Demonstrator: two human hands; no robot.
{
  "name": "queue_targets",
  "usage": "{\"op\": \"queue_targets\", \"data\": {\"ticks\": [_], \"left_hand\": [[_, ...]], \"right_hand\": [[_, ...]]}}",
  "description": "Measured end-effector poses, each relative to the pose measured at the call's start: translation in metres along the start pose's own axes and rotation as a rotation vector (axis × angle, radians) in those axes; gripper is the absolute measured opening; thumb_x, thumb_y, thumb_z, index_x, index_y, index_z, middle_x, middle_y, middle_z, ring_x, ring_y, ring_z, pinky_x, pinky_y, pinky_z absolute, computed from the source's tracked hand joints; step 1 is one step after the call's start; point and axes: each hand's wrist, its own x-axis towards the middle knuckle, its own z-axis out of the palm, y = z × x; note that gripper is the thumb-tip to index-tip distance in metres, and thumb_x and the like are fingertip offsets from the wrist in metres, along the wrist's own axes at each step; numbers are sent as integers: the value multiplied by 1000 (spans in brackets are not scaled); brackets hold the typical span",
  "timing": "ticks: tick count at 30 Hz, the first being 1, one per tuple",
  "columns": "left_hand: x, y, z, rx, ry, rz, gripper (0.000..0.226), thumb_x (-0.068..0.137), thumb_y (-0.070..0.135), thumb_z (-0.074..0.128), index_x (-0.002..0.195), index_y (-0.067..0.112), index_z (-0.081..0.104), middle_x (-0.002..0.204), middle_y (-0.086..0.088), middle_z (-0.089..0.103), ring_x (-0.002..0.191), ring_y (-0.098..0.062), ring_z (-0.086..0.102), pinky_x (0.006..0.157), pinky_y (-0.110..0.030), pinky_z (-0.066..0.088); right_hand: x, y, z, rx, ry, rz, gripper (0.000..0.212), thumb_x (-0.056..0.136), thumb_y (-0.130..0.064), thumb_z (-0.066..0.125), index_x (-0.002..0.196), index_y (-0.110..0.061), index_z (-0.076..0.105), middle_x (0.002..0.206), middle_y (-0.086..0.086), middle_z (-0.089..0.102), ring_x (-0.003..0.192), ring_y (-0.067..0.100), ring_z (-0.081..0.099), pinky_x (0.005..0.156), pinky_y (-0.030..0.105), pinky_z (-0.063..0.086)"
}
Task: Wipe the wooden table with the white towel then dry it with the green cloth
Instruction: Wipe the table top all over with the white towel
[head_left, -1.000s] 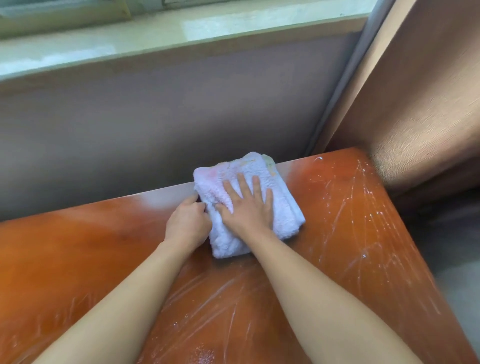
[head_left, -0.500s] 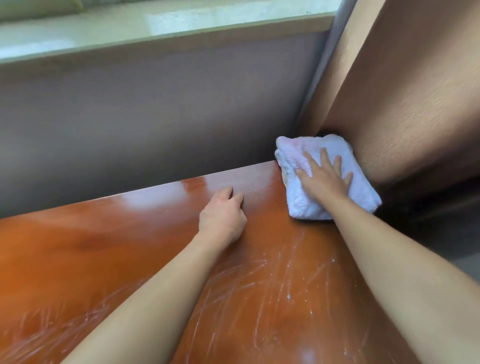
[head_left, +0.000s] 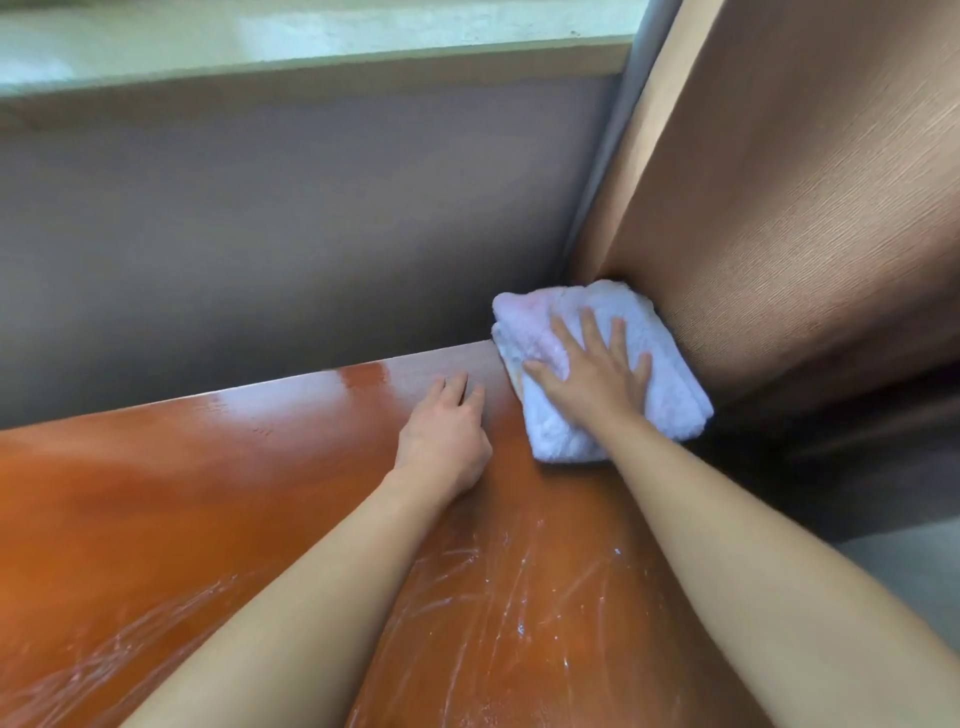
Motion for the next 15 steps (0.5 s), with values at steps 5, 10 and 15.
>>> {"op": "queue_targets", "data": {"ticks": [5,10,15], "left_hand": [[7,2,0,16,-36,-25,52,95,16,31,146,17,30,157,-1,15,144,-23,9,111,-41,27],[2,2,4,22,-74,-38,58,95,17,30,152,19,16,160,-1,1,146,-25,-2,116,-42,17],[3,0,2,36,-87,-19,61,96,15,29,153,21,10,161,1,-4,146,-23,-6,117,-40,11]], "right_hand": [[14,2,-6,5,-21,15,73,87,-78,24,151,-49,4,163,-13,-4,149,26,-13,115,59,-3],[-48,17,9,-48,26,-39,73,89,-76,21,152,-46,-1,163,-11,-7,149,24,-12,116,56,-3],[-40,21,12,-108,13,-22,75,85,-80,16,151,-49,-4,162,-14,-11,149,24,-13,116,58,-2]]}}
